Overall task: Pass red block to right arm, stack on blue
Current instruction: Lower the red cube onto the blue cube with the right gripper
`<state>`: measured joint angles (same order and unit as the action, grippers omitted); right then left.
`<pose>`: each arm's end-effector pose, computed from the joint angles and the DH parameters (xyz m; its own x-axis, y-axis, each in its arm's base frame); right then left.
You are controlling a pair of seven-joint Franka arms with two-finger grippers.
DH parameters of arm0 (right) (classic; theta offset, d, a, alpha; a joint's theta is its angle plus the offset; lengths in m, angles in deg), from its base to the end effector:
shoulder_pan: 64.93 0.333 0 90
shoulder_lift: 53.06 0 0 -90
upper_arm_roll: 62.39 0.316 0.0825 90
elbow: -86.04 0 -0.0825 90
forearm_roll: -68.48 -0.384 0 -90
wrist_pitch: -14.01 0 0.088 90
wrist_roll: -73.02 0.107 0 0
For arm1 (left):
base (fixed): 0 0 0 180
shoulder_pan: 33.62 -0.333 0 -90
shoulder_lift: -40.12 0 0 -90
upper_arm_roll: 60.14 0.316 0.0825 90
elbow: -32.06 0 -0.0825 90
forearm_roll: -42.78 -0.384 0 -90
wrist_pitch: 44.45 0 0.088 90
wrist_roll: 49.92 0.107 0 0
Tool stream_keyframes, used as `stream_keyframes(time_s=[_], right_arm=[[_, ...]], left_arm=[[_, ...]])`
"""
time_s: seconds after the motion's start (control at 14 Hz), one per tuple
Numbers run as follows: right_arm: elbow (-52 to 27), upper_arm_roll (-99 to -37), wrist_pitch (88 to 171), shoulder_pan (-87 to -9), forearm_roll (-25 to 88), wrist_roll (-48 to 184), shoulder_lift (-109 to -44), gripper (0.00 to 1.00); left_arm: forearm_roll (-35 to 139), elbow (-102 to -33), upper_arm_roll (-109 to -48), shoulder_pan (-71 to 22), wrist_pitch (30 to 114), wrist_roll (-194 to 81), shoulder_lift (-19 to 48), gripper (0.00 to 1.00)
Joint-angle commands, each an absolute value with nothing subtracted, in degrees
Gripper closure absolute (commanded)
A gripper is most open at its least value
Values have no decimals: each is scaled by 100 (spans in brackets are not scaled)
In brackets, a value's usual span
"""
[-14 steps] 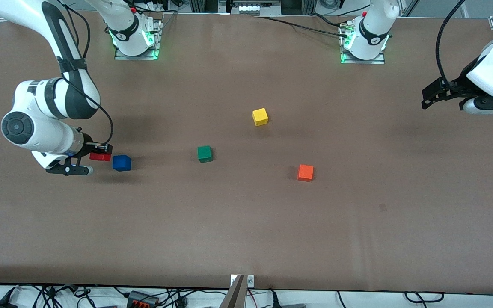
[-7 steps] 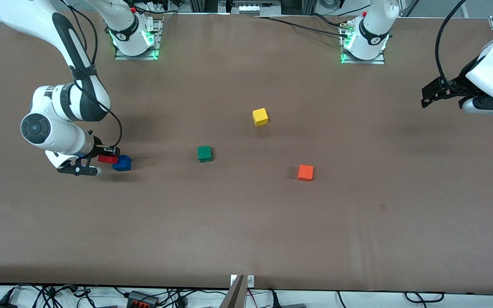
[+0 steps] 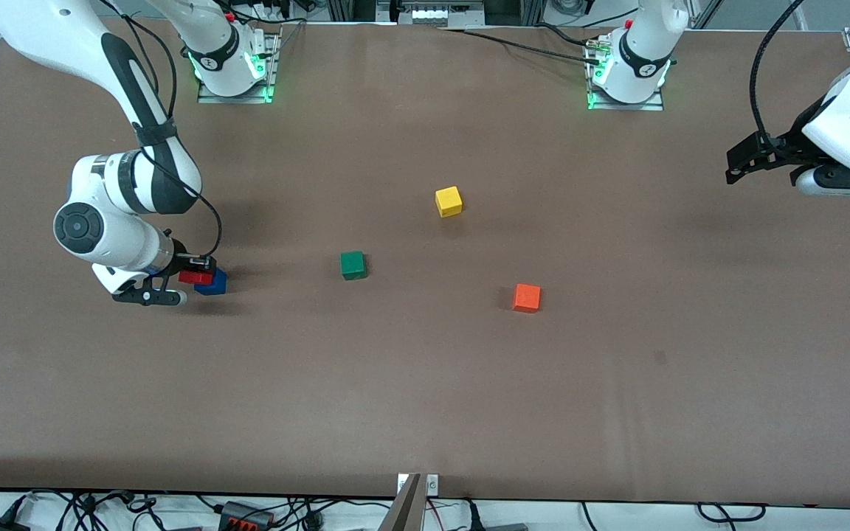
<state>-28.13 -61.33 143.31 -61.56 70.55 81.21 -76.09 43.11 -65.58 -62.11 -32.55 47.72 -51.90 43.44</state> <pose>0.5918 0.0446 0.2478 0.9901 -0.0439 -0.1336 -0.0393 -0.9986 0.0367 0.5363 -0.0296 0.5963 0.9991 -0.0181 -0.0377 -0.0180 -0.9998 0.0025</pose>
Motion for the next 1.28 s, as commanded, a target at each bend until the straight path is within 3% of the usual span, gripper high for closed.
stream_keyframes(time_s=[0.0, 1.21], right_arm=[[-2778, -6107, 14277, -6177, 7059, 7691, -7582, 100], [-2743, -6107, 14171, -6177, 7058, 7425, -7670, 100]], left_arm=[[4392, -6549, -6198, -3266, 4686, -5238, 4417, 0], [4392, -6549, -6198, -3266, 4678, -5229, 4417, 0]])
